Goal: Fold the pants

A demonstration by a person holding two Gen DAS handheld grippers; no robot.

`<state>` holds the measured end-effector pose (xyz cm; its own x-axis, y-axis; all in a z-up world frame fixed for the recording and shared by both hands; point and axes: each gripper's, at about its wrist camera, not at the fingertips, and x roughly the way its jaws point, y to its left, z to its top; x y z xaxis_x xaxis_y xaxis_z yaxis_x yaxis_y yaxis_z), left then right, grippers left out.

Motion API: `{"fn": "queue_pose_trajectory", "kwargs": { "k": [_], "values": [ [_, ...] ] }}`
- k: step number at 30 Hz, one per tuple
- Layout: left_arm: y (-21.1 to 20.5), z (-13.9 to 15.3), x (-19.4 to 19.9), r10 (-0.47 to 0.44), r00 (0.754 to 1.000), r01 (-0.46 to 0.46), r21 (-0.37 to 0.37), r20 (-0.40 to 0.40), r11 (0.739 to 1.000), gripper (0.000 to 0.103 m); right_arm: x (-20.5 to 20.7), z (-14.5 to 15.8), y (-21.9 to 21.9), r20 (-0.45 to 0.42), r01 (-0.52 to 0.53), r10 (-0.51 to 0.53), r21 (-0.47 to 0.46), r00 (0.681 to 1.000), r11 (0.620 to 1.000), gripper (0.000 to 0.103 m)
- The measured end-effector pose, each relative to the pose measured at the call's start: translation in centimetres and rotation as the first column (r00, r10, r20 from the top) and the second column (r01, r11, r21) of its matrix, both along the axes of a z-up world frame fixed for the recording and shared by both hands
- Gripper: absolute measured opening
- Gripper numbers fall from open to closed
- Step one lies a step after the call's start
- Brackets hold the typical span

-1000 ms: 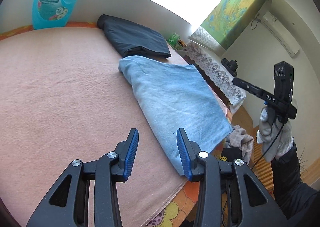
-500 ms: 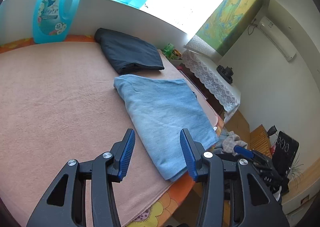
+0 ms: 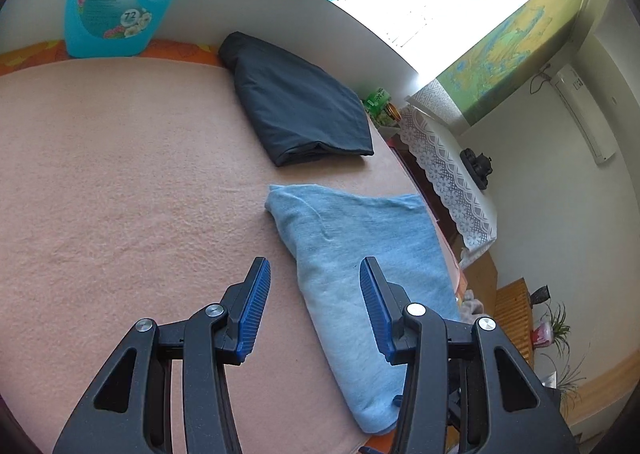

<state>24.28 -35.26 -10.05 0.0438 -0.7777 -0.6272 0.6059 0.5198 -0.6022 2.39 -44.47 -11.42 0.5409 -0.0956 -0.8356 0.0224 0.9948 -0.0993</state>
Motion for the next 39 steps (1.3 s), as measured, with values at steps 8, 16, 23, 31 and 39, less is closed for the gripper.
{"fn": "queue_pose_trajectory", "kwargs": {
  "k": [8, 16, 23, 31, 39],
  "values": [
    [-3.9, -3.5, 2.3, -0.078, 0.990, 0.082, 0.031, -0.114, 0.996, 0.045, 0.5, -1.6, 2.9, -0.095, -0.084, 0.064, -0.218, 0.993, 0.972, 0.059],
    [-4.2, -3.8, 3.3, -0.091, 0.982, 0.097, 0.030, -0.163, 0.995, 0.045, 0.7, 2.9, -0.4, -0.131, -0.075, 0.061, -0.103, 0.990, 0.992, 0.016],
    [-5.0, -4.4, 4.6, -0.049, 0.969, 0.052, 0.005, -0.244, 0.999, 0.051, -1.4, 8.0, -3.1, -0.024, -0.017, 0.016, -0.061, 1.000, 0.998, 0.015],
    [-8.1, -4.9, 5.1, -0.057, 0.969, 0.051, -0.032, -0.241, 0.998, 0.043, -2.0, 7.2, -3.7, 0.004, -0.031, 0.031, 0.050, 1.000, 0.998, 0.014],
    [-8.6, -1.9, 5.4, -0.024, 1.000, 0.024, 0.054, -0.008, 0.998, 0.034, -1.6, 3.0, -3.7, 0.012, -0.055, 0.053, 0.167, 0.998, 0.984, 0.019]
  ]
}}
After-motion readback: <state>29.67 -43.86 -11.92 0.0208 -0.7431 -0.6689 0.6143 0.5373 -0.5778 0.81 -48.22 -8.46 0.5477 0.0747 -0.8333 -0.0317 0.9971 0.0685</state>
